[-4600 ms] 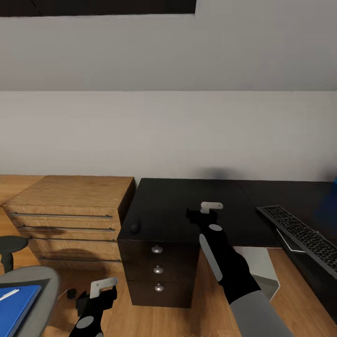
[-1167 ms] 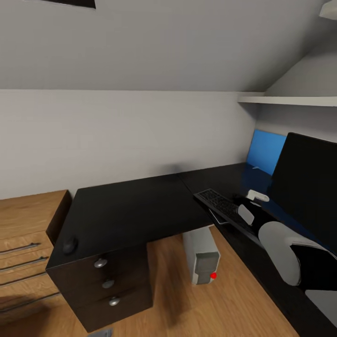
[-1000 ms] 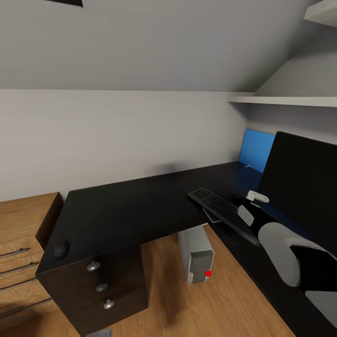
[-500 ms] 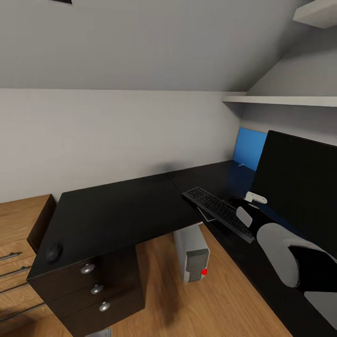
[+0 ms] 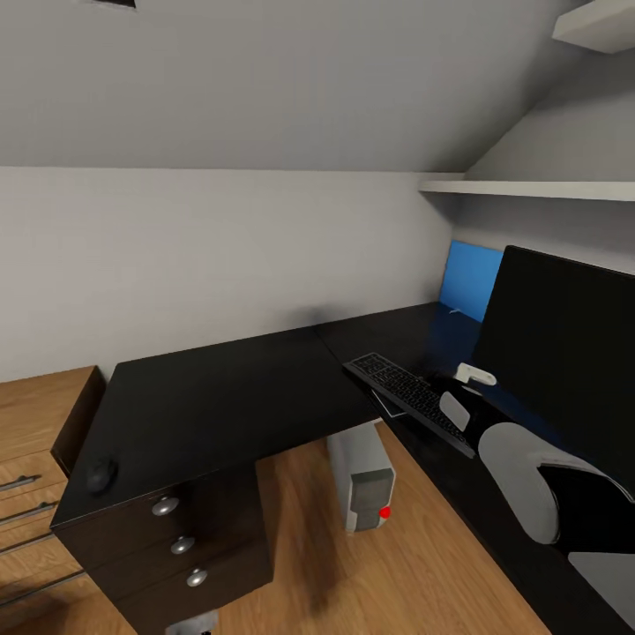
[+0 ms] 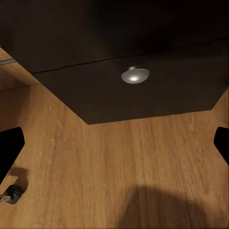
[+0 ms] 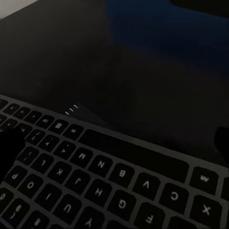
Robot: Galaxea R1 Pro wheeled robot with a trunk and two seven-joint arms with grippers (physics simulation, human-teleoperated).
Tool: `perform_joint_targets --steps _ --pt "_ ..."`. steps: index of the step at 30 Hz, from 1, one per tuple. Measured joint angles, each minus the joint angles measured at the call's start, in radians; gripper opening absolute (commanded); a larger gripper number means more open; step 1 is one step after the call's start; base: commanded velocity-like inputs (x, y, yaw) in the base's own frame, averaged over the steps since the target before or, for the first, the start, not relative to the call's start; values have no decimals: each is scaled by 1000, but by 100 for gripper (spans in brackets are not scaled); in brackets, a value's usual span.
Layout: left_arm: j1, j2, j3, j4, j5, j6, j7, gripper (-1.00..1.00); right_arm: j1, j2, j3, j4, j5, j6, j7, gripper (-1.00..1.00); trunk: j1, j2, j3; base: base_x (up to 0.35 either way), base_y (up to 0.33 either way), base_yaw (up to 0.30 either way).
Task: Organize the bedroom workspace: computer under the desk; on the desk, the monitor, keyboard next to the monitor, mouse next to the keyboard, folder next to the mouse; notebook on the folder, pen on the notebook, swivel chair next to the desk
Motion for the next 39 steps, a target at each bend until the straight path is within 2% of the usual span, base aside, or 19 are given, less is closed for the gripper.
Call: perform_joint_targets --steps 6,18,20,25,31,39 --pt "0 -15 0 5 -5 -32 1 100 6 5 0 -2 0 0 1 100 0 0 0 0 0 0" --pt "0 -18 0 5 -5 -97 3 100 12 6 1 -5 1 1 0 100 0 0 0 0 0 0" --pt "0 -19 0 5 -5 -97 3 100 12 6 1 -5 1 2 0 100 0 0 0 0 0 0" --pt "0 -19 3 4 -5 -97 3 100 12 6 0 -5 1 3 0 100 19 -35 -16 0 0 0" --pt "0 -20 4 4 -4 -97 2 100 12 7 19 -5 13 4 0 100 19 -35 -16 0 0 0" --pt "0 -20 4 4 -4 -98 1 100 12 7 20 -5 13 4 0 100 19 -35 -16 0 0 0"
